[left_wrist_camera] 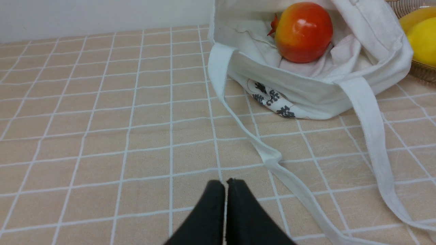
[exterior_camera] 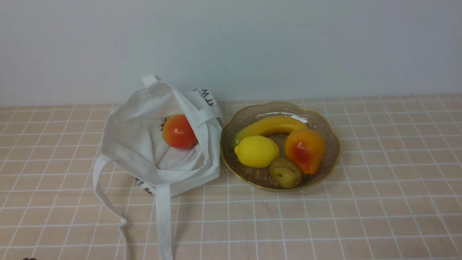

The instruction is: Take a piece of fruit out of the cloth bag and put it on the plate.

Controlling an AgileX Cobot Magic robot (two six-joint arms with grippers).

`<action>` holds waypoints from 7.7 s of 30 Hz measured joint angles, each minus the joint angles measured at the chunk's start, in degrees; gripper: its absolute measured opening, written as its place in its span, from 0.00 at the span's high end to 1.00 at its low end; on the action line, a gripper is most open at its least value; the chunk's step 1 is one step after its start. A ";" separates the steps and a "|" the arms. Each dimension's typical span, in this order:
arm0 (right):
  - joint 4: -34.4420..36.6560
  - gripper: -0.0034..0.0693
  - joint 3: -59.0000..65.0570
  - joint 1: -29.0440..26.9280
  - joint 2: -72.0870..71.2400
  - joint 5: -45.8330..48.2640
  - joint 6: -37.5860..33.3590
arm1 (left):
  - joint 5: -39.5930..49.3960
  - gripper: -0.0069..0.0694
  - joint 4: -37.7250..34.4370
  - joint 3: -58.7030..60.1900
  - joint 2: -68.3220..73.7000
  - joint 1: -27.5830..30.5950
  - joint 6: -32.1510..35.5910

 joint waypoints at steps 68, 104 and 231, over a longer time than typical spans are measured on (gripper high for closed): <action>0.00 0.97 0.00 0.00 0.00 0.00 0.00 | -4.61 0.92 -53.77 -9.99 0.91 0.05 -4.84; 0.00 0.97 0.00 0.00 0.00 0.00 0.00 | 29.61 0.60 -26.88 -86.45 112.32 -0.32 5.52; 0.00 0.97 0.00 0.00 0.00 0.00 0.00 | 48.70 0.92 -17.98 -102.17 94.69 -16.28 14.06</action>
